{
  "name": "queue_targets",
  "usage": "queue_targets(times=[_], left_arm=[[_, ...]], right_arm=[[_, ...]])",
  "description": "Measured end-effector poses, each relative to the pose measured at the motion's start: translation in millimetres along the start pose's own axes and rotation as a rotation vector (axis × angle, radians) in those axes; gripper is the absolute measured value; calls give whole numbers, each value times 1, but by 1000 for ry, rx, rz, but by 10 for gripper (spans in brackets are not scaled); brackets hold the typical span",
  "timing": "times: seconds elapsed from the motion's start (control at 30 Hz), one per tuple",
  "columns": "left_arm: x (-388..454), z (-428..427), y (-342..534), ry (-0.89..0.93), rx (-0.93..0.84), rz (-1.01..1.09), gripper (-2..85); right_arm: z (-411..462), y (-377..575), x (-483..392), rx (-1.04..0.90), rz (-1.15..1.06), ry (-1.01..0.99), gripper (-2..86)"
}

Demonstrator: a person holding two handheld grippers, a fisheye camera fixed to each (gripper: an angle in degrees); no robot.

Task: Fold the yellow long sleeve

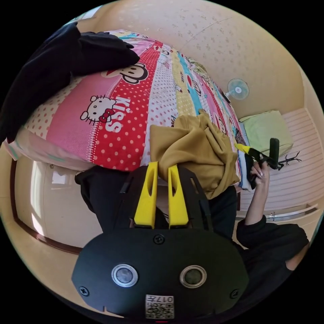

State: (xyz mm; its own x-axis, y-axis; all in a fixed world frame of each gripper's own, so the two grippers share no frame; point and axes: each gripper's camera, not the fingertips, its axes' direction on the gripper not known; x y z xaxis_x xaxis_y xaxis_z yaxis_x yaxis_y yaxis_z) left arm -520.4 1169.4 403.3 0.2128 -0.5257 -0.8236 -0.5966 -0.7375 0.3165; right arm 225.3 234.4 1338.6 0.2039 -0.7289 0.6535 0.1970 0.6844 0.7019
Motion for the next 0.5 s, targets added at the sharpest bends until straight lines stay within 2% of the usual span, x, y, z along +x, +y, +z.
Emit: queue_targets(times=[0.1, 0.13, 0.17, 0.27, 0.33, 0.37, 0.43, 0.5], left_arm=[[11, -15, 7, -61, -6, 10, 70], [15, -27, 11, -93, 8, 5, 73], [16, -33, 13, -108, 16, 2, 76], [35, -57, 18, -72, 28, 10, 99], [69, -49, 9, 87, -12, 126, 108], [80, -43, 4, 119, -32, 162, 109], [129, -4, -16, 150, -93, 281, 113], [172, 39, -34, 180, -185, 385, 118]], right_arm=[[79, -37, 18, -237, 33, 112, 73], [81, -35, 20, -211, 25, 148, 56], [74, -30, 20, -168, 15, 136, 51], [-5, 23, 24, 210, -14, 98, 34], [-71, 94, 37, 483, 113, 317, 26], [-85, 113, 43, 525, 191, 388, 25], [-126, 181, 70, 597, 535, 597, 21], [-141, 217, 85, 548, 628, 595, 18]])
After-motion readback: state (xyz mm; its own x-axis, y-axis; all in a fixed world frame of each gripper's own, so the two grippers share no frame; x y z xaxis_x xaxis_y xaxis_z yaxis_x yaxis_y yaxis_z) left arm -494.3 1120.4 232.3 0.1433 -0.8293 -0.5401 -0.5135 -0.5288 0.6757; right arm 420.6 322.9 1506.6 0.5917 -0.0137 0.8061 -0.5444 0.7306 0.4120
